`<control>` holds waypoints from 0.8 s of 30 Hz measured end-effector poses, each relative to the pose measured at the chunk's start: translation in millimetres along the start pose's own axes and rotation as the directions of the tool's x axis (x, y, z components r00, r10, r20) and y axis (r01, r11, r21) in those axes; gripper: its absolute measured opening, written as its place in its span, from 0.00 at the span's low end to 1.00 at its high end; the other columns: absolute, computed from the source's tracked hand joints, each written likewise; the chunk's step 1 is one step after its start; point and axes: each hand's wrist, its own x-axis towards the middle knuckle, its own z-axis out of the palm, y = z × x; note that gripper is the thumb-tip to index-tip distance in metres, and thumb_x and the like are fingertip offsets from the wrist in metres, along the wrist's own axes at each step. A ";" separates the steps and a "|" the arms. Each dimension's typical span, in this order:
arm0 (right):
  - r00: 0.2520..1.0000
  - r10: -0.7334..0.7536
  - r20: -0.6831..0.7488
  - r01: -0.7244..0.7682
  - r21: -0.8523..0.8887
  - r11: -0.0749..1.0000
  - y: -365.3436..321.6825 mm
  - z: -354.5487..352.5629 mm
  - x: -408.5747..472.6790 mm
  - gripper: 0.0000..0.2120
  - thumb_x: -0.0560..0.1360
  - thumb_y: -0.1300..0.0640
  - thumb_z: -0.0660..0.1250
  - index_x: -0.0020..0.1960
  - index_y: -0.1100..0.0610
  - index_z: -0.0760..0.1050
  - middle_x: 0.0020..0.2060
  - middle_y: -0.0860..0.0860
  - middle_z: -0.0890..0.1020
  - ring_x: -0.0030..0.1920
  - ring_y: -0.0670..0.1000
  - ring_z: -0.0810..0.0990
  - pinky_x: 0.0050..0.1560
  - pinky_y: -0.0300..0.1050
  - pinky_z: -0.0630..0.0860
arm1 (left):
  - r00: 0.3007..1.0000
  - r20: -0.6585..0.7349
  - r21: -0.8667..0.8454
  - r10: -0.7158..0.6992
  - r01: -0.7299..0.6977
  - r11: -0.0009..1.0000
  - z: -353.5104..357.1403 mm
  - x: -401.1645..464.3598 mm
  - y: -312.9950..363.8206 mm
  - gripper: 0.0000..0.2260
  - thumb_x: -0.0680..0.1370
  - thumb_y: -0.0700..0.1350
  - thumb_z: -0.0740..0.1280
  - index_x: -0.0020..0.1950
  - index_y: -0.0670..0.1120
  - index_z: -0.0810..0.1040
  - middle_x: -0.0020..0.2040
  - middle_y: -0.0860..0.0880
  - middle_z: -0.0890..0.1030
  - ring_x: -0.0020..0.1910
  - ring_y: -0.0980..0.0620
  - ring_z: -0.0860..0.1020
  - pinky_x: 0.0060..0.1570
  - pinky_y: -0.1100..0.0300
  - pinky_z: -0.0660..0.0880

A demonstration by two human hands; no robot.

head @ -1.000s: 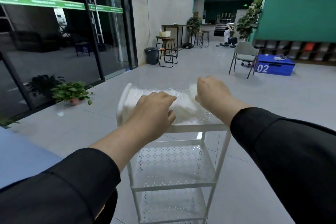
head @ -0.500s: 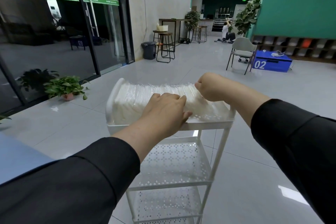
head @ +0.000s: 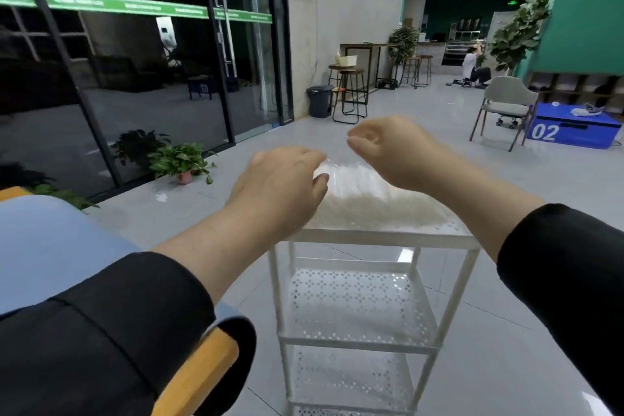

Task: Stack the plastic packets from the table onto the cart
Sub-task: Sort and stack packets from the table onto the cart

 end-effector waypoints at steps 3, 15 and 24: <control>0.989 -0.146 -0.031 0.149 0.146 0.978 -62.5 19.0 -5.6 0.19 0.82 0.42 0.60 0.69 0.47 0.75 0.60 0.44 0.81 0.60 0.47 0.79 0.57 0.45 0.72 | 0.991 -0.060 0.062 -0.122 0.126 0.990 -43.0 -53.0 -52.7 0.16 0.84 0.53 0.57 0.67 0.50 0.76 0.65 0.52 0.78 0.65 0.47 0.74 0.64 0.48 0.70; 0.577 -0.781 0.239 0.582 0.551 0.598 -397.9 165.4 -107.9 0.23 0.77 0.34 0.60 0.69 0.39 0.72 0.66 0.40 0.77 0.65 0.43 0.76 0.68 0.51 0.73 | 0.572 -0.049 0.327 -0.819 0.784 0.528 -174.8 -428.6 -209.1 0.19 0.84 0.54 0.59 0.76 0.56 0.69 0.76 0.57 0.70 0.74 0.52 0.68 0.71 0.56 0.64; 0.478 -0.774 0.415 0.565 0.528 0.633 -526.6 263.4 -141.3 0.25 0.81 0.39 0.62 0.75 0.47 0.69 0.74 0.45 0.71 0.72 0.50 0.70 0.62 0.41 0.64 | 0.431 -0.075 0.263 -0.899 0.879 0.399 -192.0 -514.8 -262.0 0.19 0.84 0.56 0.58 0.76 0.56 0.69 0.76 0.59 0.69 0.74 0.54 0.67 0.70 0.58 0.64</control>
